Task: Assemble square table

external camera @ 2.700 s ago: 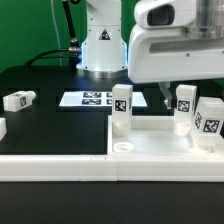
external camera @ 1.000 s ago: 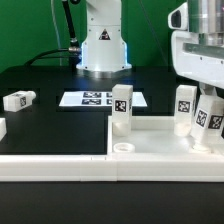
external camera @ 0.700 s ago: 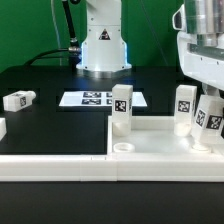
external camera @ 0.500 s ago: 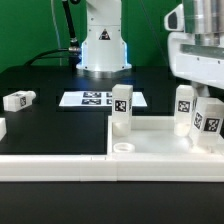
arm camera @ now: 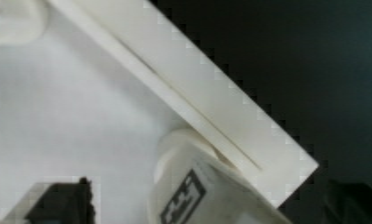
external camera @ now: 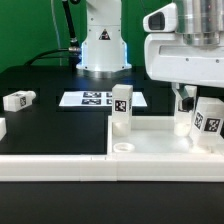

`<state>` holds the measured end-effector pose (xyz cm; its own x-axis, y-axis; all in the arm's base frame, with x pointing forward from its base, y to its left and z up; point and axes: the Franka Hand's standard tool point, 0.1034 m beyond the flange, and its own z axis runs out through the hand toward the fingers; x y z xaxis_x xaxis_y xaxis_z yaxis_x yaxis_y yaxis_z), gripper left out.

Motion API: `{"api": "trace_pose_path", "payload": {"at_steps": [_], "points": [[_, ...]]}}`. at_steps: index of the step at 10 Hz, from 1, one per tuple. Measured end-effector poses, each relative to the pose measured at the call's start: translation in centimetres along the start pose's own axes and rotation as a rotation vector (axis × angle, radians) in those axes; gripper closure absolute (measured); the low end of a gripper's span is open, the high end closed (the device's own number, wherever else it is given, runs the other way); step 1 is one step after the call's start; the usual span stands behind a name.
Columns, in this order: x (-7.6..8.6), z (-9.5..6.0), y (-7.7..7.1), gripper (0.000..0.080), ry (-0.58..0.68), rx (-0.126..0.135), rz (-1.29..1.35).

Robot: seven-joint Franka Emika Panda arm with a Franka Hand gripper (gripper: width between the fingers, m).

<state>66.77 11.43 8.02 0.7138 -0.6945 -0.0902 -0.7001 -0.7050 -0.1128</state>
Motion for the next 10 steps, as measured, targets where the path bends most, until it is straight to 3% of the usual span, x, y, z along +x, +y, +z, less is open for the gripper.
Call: {"api": "trace_pose_path", "payload": {"at_steps": [1, 2, 4, 6, 7, 8, 9, 10], "points": [[0.0, 0.1, 0.1, 0.0151, 0.008, -0.013, -0.133], [-0.3, 0.4, 0.2, 0.0151, 0.042, -0.076, -0.374], [0.4, 0.3, 0.5, 0.0151, 0.055, -0.115, -0.724], [0.5, 0.3, 0.6, 0.0151, 0.054, -0.113, -0.736], [0.6, 0.3, 0.6, 0.0264, 0.055, -0.113, -0.733], [0.5, 0.3, 0.6, 0.0264, 0.056, -0.111, -0.691], [0.5, 0.3, 0.6, 0.0447, 0.060, -0.108, -0.616], [0.5, 0.3, 0.6, 0.0514, 0.062, -0.106, -0.554]]}}
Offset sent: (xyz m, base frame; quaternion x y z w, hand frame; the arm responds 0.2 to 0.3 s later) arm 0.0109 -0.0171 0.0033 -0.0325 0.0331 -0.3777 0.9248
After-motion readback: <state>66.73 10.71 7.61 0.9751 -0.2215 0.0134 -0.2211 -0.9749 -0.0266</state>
